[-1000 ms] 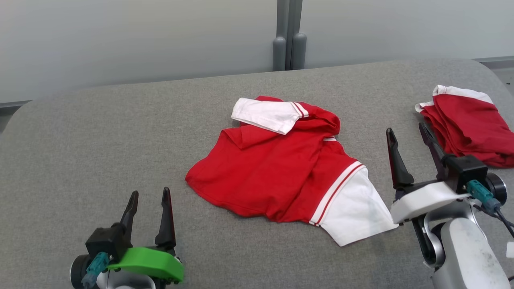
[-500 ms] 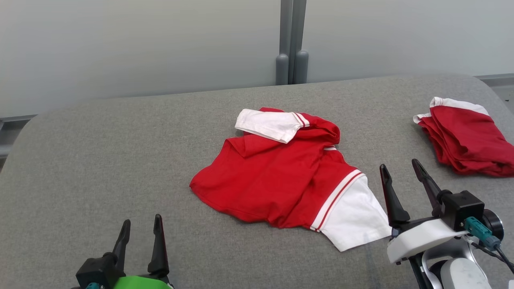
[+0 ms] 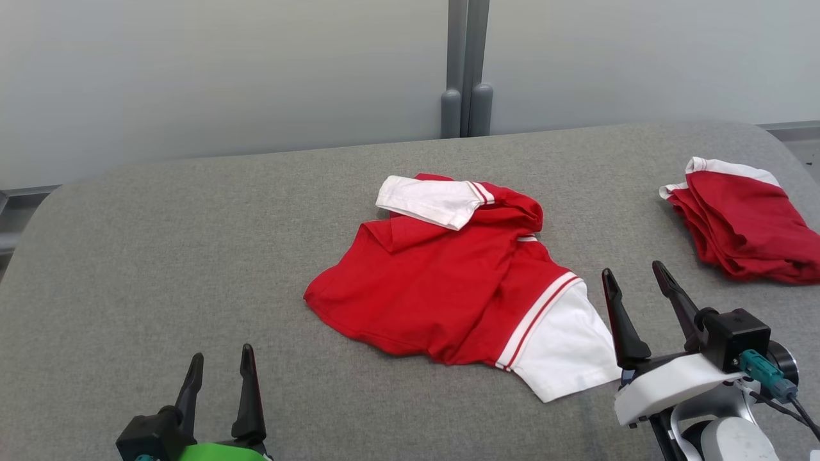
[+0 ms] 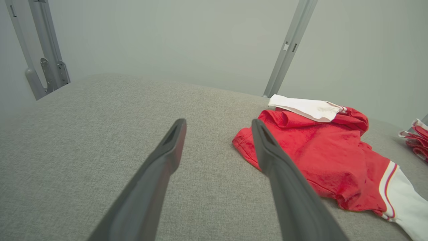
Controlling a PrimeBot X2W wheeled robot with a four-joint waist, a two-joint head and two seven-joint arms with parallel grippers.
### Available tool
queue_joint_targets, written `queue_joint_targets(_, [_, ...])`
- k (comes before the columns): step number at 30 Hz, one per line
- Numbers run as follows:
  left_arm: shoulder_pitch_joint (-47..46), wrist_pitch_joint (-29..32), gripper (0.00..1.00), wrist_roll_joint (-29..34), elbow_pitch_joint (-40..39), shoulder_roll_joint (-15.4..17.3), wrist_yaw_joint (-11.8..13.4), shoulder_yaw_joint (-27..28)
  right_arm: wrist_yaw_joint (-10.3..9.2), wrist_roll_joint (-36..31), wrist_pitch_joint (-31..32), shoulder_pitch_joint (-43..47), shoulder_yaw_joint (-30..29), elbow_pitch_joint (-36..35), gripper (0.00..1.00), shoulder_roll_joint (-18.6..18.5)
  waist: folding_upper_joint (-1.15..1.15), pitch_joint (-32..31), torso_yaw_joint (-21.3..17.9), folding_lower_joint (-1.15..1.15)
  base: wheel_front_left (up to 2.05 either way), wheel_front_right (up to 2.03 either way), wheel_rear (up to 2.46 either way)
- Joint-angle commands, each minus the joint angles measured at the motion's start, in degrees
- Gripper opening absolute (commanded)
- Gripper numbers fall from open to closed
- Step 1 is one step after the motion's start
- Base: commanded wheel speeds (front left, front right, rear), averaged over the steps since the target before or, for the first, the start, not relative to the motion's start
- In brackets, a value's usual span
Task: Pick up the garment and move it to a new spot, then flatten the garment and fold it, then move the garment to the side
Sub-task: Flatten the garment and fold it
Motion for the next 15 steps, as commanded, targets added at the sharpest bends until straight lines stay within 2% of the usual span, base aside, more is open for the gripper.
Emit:
queue_joint_targets(1, [0.49, -0.16, 1.00, 0.31, -0.01, 0.23, -0.14, 0.39, -0.06, 0.24, 0.12, 0.19, -0.09, 0.09, 1.00, -0.07, 0.00, 0.00, 0.12, 0.00, 0.00, 0.00, 0.00])
queue_joint_targets(7, [0.52, -0.16, 1.00, 0.38, 0.41, 0.11, -0.25, 0.62, -0.06, 1.32, 2.27, 0.72, -1.55, 0.98, 1.00, -0.11, 0.00, 0.11, 0.33, 0.00, 0.00, 0.00, 0.00])
queue_joint_targets(15, [0.07, -0.16, 1.00, 0.63, 0.88, -0.23, -0.64, 0.83, -0.06, 4.82, 6.92, 2.12, -5.34, 5.53, 1.00, -0.10, 0.00, 0.70, 0.63, 0.00, 0.00, 0.00, 0.00])
